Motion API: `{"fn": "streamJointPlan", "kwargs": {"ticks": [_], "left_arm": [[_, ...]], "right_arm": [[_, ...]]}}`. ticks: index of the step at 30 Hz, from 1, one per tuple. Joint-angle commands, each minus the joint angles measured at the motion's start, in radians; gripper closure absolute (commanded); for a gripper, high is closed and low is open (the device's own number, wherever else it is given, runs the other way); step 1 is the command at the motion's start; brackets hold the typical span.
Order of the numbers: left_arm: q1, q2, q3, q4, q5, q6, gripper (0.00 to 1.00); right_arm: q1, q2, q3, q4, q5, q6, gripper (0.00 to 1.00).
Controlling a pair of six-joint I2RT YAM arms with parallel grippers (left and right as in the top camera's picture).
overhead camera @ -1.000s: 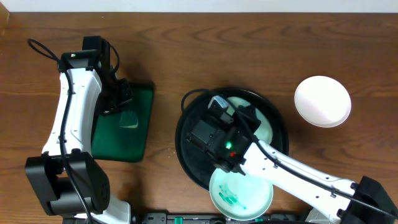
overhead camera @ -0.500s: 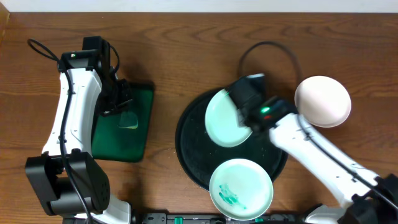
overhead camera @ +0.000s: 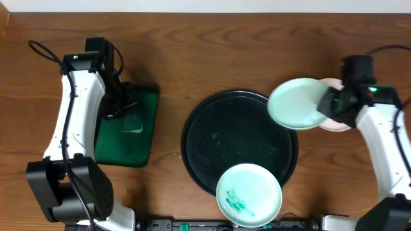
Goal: Clean dirty plates on tray and stack at the side
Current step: 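Stack the plate onto the white plate at the right side, then release the stacked plates and raise the right gripper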
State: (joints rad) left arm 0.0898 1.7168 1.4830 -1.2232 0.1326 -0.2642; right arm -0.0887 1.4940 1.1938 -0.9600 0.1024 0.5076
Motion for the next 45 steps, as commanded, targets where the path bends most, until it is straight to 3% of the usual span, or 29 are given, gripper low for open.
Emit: {"fn": "streamJointPlan", "kwargs": {"ticks": [1,13,30,32,33,34,38,45], "left_arm": [[0.002,0.01,-0.008,-0.002,0.006,0.009,0.93],[0.002,0.01,-0.008,-0.002,0.006,0.009,0.93],[0.002,0.01,-0.008,-0.002,0.007,0.01,0.93],[0.002,0.01,-0.008,-0.002,0.007,0.01,0.93],[0.002,0.01,-0.008,-0.002,0.007,0.01,0.93],[0.002,0.01,-0.008,-0.002,0.007,0.01,0.93],[0.002,0.01,-0.008,-0.003,0.007,0.01,0.93],[0.002,0.01,-0.008,-0.006,0.007,0.01,0.93]], "right_arm": [[-0.112,0.01,-0.019,-0.009,-0.025,-0.016,0.99],[-0.368,0.212,-0.031,0.009,-0.025,-0.015,0.99],[-0.328,0.285,-0.031,0.186,-0.058,-0.003,0.99],[-0.327,0.285,-0.031,0.194,-0.059,-0.003,0.89],[-0.327,0.285,-0.031,0.195,-0.059,-0.003,0.74],[-0.327,0.285,-0.031,0.195,-0.059,-0.003,0.67],[-0.327,0.285,-0.024,0.196,-0.07,-0.009,0.59],[-0.275,0.267,0.138,0.048,-0.122,-0.092,0.6]]}}
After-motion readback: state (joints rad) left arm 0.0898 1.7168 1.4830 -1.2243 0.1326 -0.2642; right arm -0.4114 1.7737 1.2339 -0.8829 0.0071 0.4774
